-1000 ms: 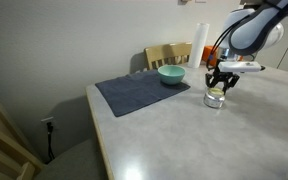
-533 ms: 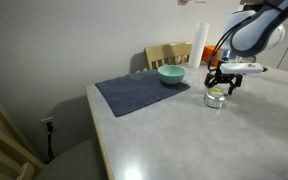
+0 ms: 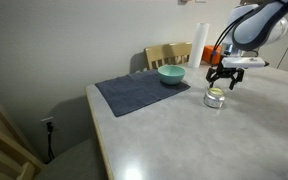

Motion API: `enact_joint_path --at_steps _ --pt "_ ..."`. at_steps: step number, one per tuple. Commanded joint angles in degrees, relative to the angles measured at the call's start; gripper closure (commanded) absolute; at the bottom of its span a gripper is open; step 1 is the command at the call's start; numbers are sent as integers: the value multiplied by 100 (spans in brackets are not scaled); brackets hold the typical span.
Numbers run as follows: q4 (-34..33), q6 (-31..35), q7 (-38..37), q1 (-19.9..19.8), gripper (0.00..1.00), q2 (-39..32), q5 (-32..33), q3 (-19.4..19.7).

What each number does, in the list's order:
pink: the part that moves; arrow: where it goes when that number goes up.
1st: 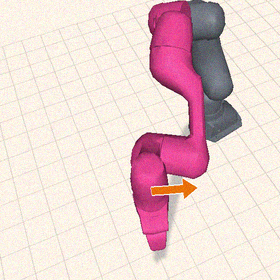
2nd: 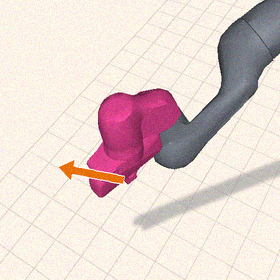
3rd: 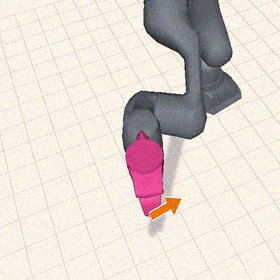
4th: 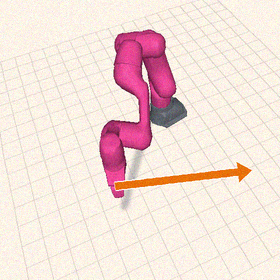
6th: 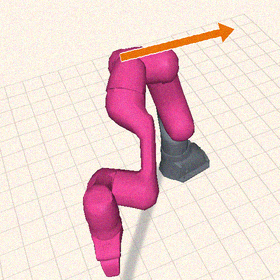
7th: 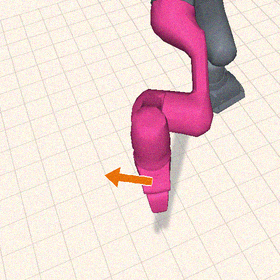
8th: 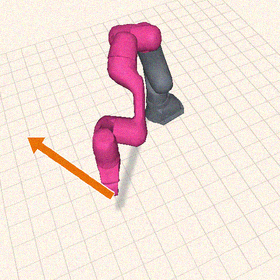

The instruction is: Put the lid on the silver container

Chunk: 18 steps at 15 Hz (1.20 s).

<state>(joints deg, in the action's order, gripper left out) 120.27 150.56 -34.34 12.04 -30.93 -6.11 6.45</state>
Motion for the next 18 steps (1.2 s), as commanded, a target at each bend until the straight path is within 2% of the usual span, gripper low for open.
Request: enact_joint_path --at_steps 1,6,11,18 --pt "13 -151 300 -254 0 158 -79 -159" --pt "-71 -260 587 -396 0 72 -205 -334" --pt "-117 -228 677 -351 0 76 -91 -295" --pt "-442 -316 1199 -626 0 -130 -208 -421"
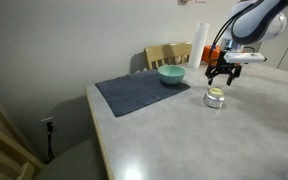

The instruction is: Put the lid on the silver container

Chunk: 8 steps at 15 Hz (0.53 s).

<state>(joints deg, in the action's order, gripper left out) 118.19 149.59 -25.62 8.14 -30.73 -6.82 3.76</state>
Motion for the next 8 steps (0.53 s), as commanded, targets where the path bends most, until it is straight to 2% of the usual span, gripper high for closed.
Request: enact_joint_path --at_steps 1,8 --pt "-276 -257 372 -266 0 -181 -148 -171" --pt "-533 -498 473 -269 0 -438 -132 -238"
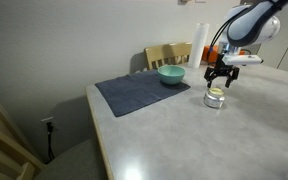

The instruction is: Put the lid on the silver container

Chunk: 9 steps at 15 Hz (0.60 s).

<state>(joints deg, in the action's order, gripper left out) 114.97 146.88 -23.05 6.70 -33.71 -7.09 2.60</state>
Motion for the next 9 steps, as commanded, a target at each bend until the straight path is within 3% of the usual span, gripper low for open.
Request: enact_joint_path --at_steps 1,9 --pt "-239 -251 215 -121 0 -166 -104 -130" --pt "-395 -306 180 -105 0 -334 -62 -83"
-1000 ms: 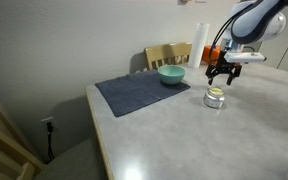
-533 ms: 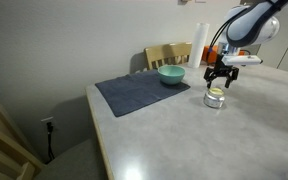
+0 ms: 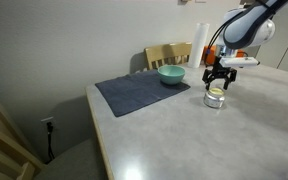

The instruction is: Put the lid on the silver container

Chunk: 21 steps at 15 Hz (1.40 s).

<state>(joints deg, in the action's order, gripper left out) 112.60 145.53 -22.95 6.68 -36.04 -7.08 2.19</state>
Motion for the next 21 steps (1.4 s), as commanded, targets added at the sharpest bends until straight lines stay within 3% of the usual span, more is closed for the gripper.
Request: enact_joint_path --at_steps 1,10,11,16,21 --pt "-174 -173 166 -102 0 -121 -60 -39" --pt "-178 -117 119 -88 0 -126 -31 40" --pt "-181 -143 129 -96 17 -124 -35 36" --pt "-189 -182 133 -105 54 -109 -39 33" --pt "-53 -284 -24 52 56 32 76 104"
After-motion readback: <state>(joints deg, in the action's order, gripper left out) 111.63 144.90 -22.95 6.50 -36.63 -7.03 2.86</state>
